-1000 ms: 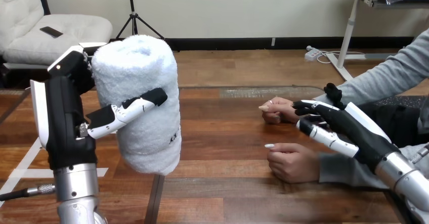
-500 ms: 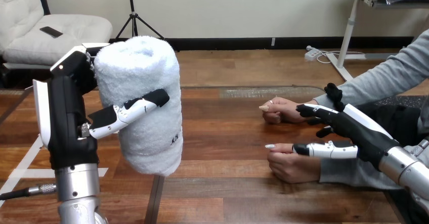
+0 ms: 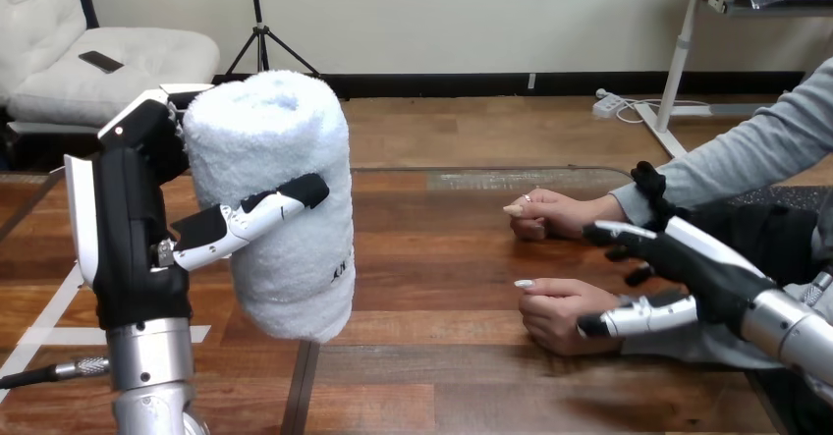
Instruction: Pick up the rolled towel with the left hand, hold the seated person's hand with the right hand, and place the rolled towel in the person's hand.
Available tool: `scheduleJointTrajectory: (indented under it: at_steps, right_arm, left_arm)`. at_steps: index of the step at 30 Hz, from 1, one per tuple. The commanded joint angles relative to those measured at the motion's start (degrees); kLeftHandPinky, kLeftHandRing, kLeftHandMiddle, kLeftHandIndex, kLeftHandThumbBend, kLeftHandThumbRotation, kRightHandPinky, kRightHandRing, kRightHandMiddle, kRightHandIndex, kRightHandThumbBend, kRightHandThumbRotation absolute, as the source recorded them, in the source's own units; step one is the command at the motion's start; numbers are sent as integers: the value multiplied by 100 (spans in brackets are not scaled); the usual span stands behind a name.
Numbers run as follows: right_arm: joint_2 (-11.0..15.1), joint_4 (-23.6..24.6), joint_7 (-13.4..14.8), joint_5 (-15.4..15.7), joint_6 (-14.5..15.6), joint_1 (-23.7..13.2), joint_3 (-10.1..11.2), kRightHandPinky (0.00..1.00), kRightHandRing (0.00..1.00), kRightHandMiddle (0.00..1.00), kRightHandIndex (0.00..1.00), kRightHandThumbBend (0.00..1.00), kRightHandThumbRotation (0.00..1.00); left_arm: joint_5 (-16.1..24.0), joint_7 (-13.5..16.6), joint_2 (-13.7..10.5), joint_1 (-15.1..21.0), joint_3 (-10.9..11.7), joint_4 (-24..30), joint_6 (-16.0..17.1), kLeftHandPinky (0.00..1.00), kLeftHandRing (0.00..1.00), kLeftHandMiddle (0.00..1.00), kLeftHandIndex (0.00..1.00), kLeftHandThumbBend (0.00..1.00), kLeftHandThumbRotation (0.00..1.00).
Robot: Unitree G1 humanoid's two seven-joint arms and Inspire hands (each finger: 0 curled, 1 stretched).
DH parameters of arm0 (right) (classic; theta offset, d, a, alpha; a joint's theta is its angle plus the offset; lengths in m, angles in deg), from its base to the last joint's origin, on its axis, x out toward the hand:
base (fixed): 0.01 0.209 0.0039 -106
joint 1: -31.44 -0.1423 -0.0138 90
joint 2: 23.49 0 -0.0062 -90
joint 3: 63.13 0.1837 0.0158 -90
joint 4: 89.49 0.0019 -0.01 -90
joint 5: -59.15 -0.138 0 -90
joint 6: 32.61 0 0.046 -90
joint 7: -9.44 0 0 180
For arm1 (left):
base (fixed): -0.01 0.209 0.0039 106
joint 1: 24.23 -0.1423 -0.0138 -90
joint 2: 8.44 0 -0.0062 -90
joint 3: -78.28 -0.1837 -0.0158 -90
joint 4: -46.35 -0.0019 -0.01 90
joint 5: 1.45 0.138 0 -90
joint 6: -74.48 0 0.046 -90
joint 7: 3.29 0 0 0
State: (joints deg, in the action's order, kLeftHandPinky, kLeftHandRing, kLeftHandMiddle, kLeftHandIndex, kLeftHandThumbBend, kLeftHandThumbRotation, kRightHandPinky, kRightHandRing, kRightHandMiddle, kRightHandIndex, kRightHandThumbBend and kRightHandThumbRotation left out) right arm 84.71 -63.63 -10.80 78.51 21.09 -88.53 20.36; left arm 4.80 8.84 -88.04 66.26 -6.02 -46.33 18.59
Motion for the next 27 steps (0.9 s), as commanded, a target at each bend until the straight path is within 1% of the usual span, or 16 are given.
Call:
scheduleJointTrajectory:
  at_steps: [1,6,15,27]
  right_arm:
    - [135,-49,-3,74,107,-554,-89,81,92,95,93,100,38]
    - [157,-60,1,152,215,-562,-148,81,92,95,93,100,37]
    - [197,-105,15,263,164,-570,-247,80,91,95,93,100,38]
    - [243,-138,-101,351,302,-618,-360,80,90,94,92,100,32]
  left_arm:
    - [-88,-27,29,288,81,228,163,29,34,39,42,68,0]
    - [-65,-20,34,284,98,239,162,29,34,39,42,68,0]
    - [-80,-3,45,267,124,272,117,29,33,39,42,67,0]
    - [-200,-77,22,257,145,241,155,30,34,39,42,66,0]
